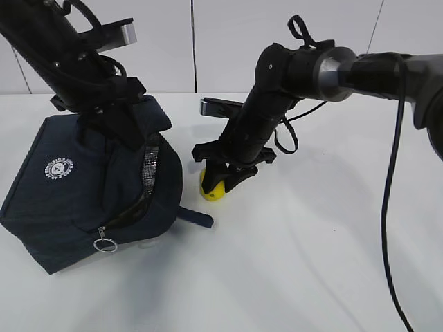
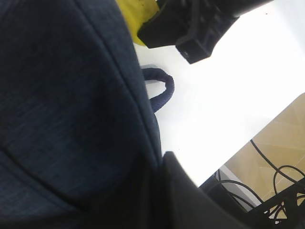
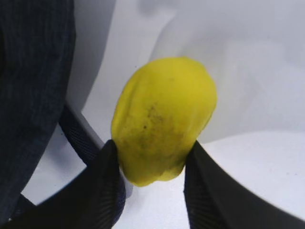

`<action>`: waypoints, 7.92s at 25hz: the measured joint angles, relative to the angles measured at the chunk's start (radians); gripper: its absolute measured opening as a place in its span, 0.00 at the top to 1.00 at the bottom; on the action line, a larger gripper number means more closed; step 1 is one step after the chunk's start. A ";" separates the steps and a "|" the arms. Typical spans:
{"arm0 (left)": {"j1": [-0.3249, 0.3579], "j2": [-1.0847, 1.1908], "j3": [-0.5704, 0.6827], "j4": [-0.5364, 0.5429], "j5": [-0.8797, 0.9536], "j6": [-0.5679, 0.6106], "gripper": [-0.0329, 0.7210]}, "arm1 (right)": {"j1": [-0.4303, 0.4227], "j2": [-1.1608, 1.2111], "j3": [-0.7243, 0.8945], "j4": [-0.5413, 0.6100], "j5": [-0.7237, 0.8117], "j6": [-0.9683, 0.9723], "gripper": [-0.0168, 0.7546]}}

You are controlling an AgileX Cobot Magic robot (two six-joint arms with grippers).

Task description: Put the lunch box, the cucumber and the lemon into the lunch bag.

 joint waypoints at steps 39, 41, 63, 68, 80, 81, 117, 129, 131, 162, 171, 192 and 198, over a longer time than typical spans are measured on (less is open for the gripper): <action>0.000 -0.028 0.000 -0.002 -0.001 0.000 0.95 | -0.030 0.048 -0.012 0.726 0.147 -0.485 0.60; 0.000 -0.030 0.000 -0.002 -0.001 0.000 0.95 | -0.030 0.063 -0.012 0.749 0.145 -0.495 0.60; 0.000 -0.030 0.000 -0.002 0.002 0.000 0.95 | -0.028 0.081 -0.012 0.672 0.117 -0.504 0.47; 0.000 -0.030 0.000 -0.002 0.002 0.000 0.95 | -0.028 0.081 -0.012 0.653 0.110 -0.504 0.36; 0.000 -0.030 0.000 -0.002 0.002 0.000 0.95 | -0.043 0.081 -0.027 0.631 0.109 -0.503 0.29; 0.000 -0.030 0.000 -0.002 0.002 0.000 0.95 | -0.045 0.081 -0.033 0.631 0.109 -0.501 0.29; 0.000 -0.030 0.000 -0.002 0.006 0.000 0.95 | -0.122 0.152 -0.050 0.649 0.135 -0.474 0.38; 0.000 -0.030 0.000 -0.002 0.008 0.000 0.95 | -0.122 0.181 -0.050 0.715 0.135 -0.499 0.40; 0.000 -0.030 0.000 -0.002 0.008 0.000 0.95 | -0.122 0.181 -0.050 0.726 0.135 -0.503 0.40; 0.000 -0.030 0.000 -0.001 0.009 0.000 0.95 | -0.120 0.233 -0.065 0.849 0.128 -0.533 0.95; 0.000 -0.030 0.000 -0.010 0.009 0.000 0.95 | -0.136 0.182 -0.065 0.838 0.128 -0.533 0.95; -0.006 -0.030 0.000 -0.360 -0.102 0.069 0.95 | -0.258 -0.144 -0.065 0.530 0.161 -0.317 0.95; -0.065 -0.030 0.000 -0.515 -0.216 0.110 0.95 | -0.276 -0.241 -0.065 0.377 0.165 -0.239 0.95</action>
